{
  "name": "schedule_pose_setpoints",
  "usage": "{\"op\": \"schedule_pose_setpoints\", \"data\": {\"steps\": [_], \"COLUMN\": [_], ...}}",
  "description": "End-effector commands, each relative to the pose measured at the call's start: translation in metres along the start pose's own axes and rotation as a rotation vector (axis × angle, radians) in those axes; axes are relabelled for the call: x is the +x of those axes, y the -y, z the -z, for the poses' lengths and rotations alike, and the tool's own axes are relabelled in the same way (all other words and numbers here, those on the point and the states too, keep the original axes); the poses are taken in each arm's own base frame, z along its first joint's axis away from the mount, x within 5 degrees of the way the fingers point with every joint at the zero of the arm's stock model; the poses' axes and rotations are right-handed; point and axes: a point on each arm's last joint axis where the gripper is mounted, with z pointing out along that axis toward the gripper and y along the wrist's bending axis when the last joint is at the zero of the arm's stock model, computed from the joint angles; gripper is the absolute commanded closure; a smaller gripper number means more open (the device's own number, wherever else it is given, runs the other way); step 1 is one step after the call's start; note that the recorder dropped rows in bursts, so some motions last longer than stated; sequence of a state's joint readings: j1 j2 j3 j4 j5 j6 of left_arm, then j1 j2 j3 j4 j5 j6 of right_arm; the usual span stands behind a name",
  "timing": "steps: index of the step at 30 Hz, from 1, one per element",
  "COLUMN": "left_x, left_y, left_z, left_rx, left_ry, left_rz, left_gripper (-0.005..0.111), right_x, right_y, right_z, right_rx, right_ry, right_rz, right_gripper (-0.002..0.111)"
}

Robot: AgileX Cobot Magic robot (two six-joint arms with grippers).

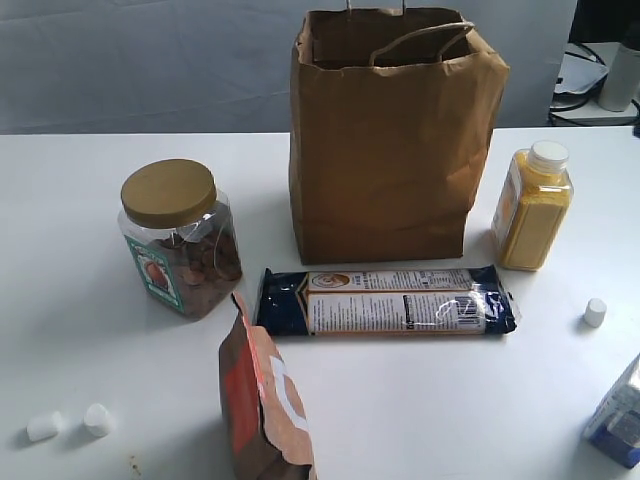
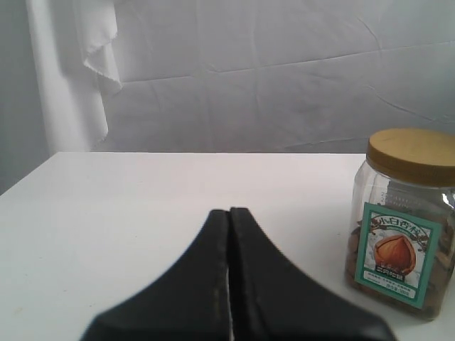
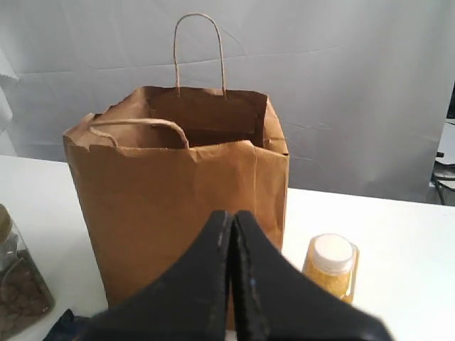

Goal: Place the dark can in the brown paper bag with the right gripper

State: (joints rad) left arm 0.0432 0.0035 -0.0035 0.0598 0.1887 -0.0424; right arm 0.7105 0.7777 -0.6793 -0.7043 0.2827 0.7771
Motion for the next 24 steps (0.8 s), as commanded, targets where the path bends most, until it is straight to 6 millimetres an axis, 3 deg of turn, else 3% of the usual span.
{"op": "schedule_pose_setpoints", "data": {"steps": [1, 6, 12, 18, 24], "left_x": [0.000, 0.000, 0.000, 0.000, 0.000], "left_y": [0.000, 0.000, 0.000, 0.000, 0.000], "left_z": [0.000, 0.000, 0.000, 0.000, 0.000], "left_rx": [0.006, 0.006, 0.006, 0.006, 0.006], "left_ry": [0.006, 0.006, 0.006, 0.006, 0.006], "left_rz": [0.000, 0.000, 0.000, 0.000, 0.000], "left_gripper": [0.107, 0.107, 0.107, 0.107, 0.107], "right_x": [0.023, 0.063, 0.110, 0.146, 0.146], "right_y": [0.003, 0.007, 0.025, 0.036, 0.036], "right_z": [0.011, 0.012, 0.018, 0.036, 0.056], "right_rx": [-0.019, -0.068, 0.023, 0.136, 0.162], "right_ry": [-0.015, 0.022, 0.120, 0.195, 0.295], "right_rz": [0.014, 0.042, -0.081, -0.071, -0.067], "right_gripper": [0.108, 0.108, 0.108, 0.108, 0.108]}}
